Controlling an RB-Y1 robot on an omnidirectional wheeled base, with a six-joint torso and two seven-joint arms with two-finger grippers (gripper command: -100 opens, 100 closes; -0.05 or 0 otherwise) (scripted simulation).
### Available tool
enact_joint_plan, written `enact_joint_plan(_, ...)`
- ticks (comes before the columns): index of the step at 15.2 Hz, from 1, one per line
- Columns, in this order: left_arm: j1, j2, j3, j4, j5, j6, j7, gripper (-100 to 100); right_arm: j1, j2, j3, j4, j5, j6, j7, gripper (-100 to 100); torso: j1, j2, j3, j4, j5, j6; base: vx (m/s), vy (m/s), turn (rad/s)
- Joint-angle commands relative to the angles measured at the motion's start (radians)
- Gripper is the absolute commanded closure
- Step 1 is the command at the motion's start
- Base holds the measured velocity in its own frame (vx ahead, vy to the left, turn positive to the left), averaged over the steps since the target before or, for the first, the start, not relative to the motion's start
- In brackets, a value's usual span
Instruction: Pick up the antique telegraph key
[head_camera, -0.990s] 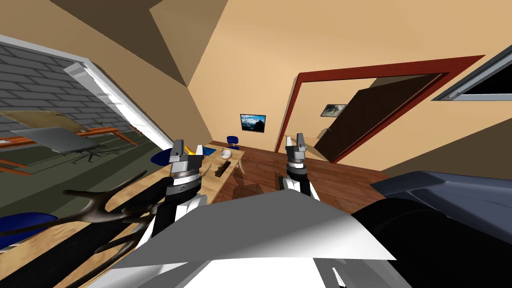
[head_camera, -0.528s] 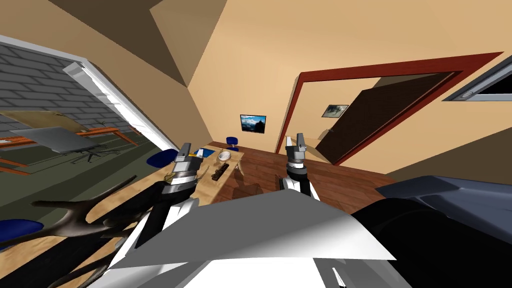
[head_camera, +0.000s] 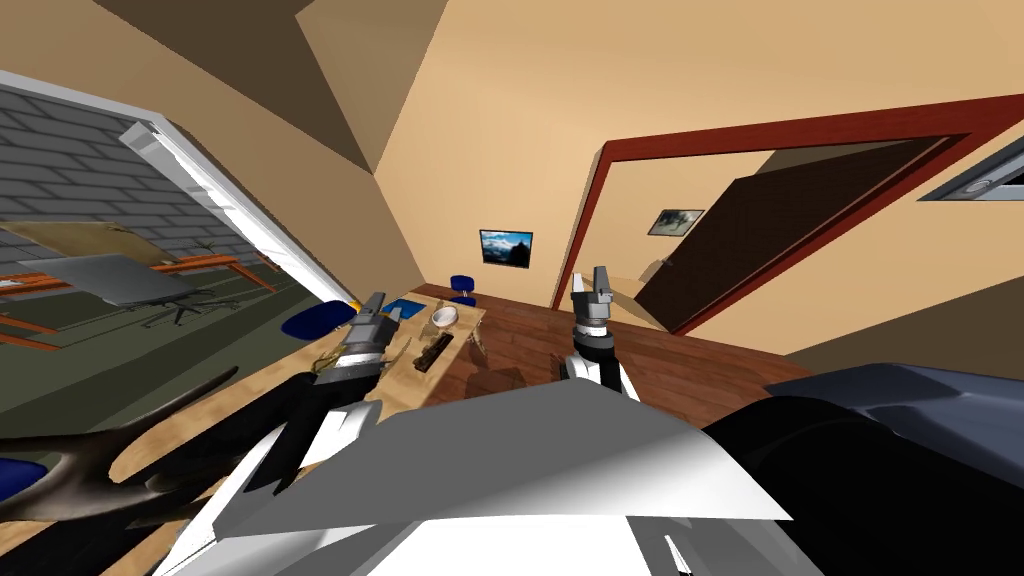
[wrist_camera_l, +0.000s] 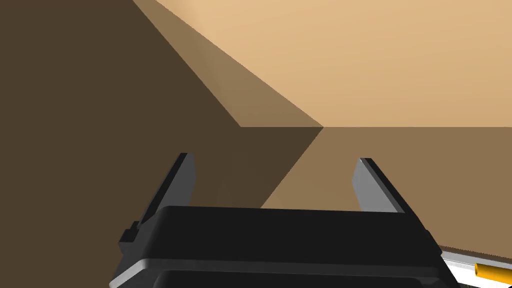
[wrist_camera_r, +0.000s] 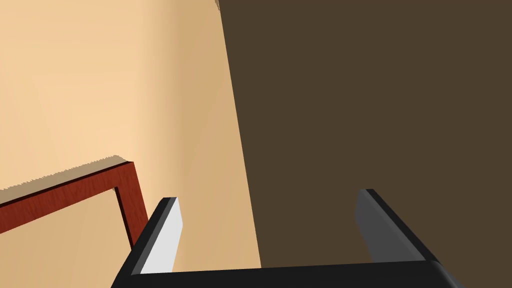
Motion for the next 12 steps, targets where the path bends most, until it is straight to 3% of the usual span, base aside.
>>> enact_joint_plan(1, 0.005, 0.012, 0.019, 0.014, 0.005, 0.041, 0.002, -100, 0.0, 0.0, 0.0, 0.0, 0.0, 0.0, 0.0, 0, 0.0, 0.0, 0.0, 0.0, 0.0, 0.0, 0.115, -0.062, 0.025)
enact_joint_plan(2, 0.01, 0.027, 0.046, 0.029, 0.012, 0.068, 0.005, -100, 0.0, 0.0, 0.0, 0.0, 0.0, 0.0, 0.0, 0, 0.0, 0.0, 0.0, 0.0, 0.0, 0.0, 0.123, -0.074, 0.022)
enact_joint_plan(3, 0.01, 0.027, 0.046, 0.029, 0.012, 0.088, 0.005, -100, 0.0, 0.0, 0.0, 0.0, 0.0, 0.0, 0.0, 0, -0.001, -0.001, -0.001, 0.0, 0.0, 0.0, 0.122, -0.08, 0.019)
enact_joint_plan(4, 0.015, 0.039, 0.074, 0.045, 0.02, 0.114, 0.008, -100, 0.0, 0.0, 0.0, 0.0, 0.0, 0.0, 0.0, 0, -0.002, -0.001, -0.001, 0.0, 0.0, 0.0, 0.13, -0.083, 0.021)
enact_joint_plan(6, 0.015, 0.039, 0.074, 0.045, 0.02, 0.137, 0.008, -100, 0.0, 0.0, 0.0, 0.0, 0.0, 0.0, 0.0, 0, -0.002, -0.002, -0.001, 0.0, 0.0, 0.0, 0.114, -0.066, 0.015)
enact_joint_plan(7, 0.02, 0.049, 0.103, 0.062, 0.029, 0.177, 0.012, -100, 0.0, 0.0, 0.0, 0.0, 0.0, 0.0, 0.0, 0, -0.001, -0.001, -0.001, 0.0, 0.0, 0.0, 0.097, -0.062, 0.008)
enact_joint_plan(8, 0.02, 0.049, 0.103, 0.062, 0.029, 0.188, 0.012, -100, 0.0, 0.0, 0.0, 0.0, 0.0, 0.0, 0.0, 0, -0.001, 0.0, 0.0, 0.0, 0.0, 0.0, 0.107, -0.063, 0.014)
enact_joint_plan(9, 0.026, 0.056, 0.132, 0.079, 0.037, 0.213, 0.015, -100, 0.0, 0.0, 0.0, 0.0, 0.0, 0.0, 0.0, 0, -0.001, 0.0, 0.0, 0.0, 0.0, 0.0, 0.13, -0.081, 0.014)
enact_joint_plan(11, 0.026, 0.056, 0.132, 0.079, 0.037, 0.239, 0.015, -100, 0.0, 0.0, 0.0, 0.0, 0.0, 0.0, 0.0, 0, -0.002, -0.002, -0.001, 0.0, 0.0, 0.0, 0.122, -0.069, 0.019)
enact_joint_plan(12, 0.032, 0.061, 0.161, 0.096, 0.046, 0.273, 0.019, -100, 0.0, 0.0, 0.0, 0.0, 0.0, 0.0, 0.0, 0, -0.001, -0.001, -0.001, 0.0, 0.0, 0.0, 0.103, -0.057, 0.003)
